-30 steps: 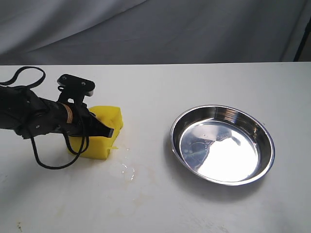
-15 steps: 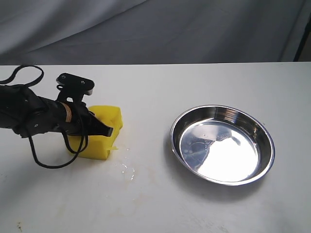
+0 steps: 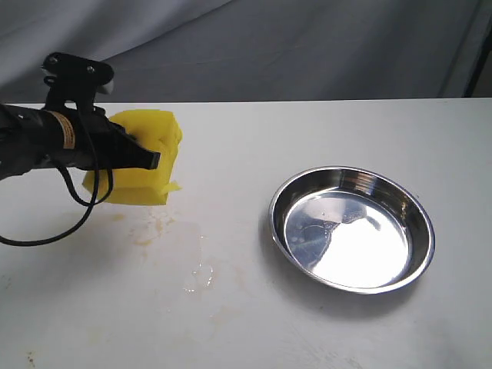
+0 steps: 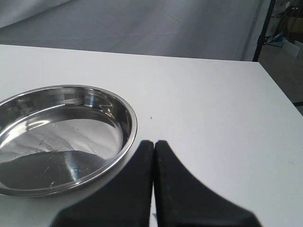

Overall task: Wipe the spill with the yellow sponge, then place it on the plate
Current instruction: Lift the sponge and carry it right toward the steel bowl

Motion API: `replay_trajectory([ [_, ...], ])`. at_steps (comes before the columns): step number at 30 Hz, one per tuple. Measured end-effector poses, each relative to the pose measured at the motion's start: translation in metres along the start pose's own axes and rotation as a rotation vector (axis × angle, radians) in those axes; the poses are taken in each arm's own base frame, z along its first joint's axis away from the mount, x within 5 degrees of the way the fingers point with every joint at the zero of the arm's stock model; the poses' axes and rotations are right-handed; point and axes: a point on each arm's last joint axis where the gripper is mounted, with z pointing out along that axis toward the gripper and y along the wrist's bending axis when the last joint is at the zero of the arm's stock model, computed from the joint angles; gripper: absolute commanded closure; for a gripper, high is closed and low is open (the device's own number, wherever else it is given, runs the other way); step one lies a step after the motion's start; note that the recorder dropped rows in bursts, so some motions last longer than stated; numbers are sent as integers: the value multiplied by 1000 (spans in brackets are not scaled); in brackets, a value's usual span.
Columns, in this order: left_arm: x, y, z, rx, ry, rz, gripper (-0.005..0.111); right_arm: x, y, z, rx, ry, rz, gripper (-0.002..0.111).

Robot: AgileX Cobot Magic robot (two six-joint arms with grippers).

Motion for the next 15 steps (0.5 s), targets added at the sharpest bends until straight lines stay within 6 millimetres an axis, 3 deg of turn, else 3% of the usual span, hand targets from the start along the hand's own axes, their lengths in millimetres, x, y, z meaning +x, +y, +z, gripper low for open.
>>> replay_trajectory([
  [8, -8, -7, -13, 16, -42, 14, 107, 0, 0, 0, 0, 0, 0, 108],
  [15, -16, -59, -20, 181, -150, 99, 107, 0, 0, 0, 0, 0, 0, 108],
])
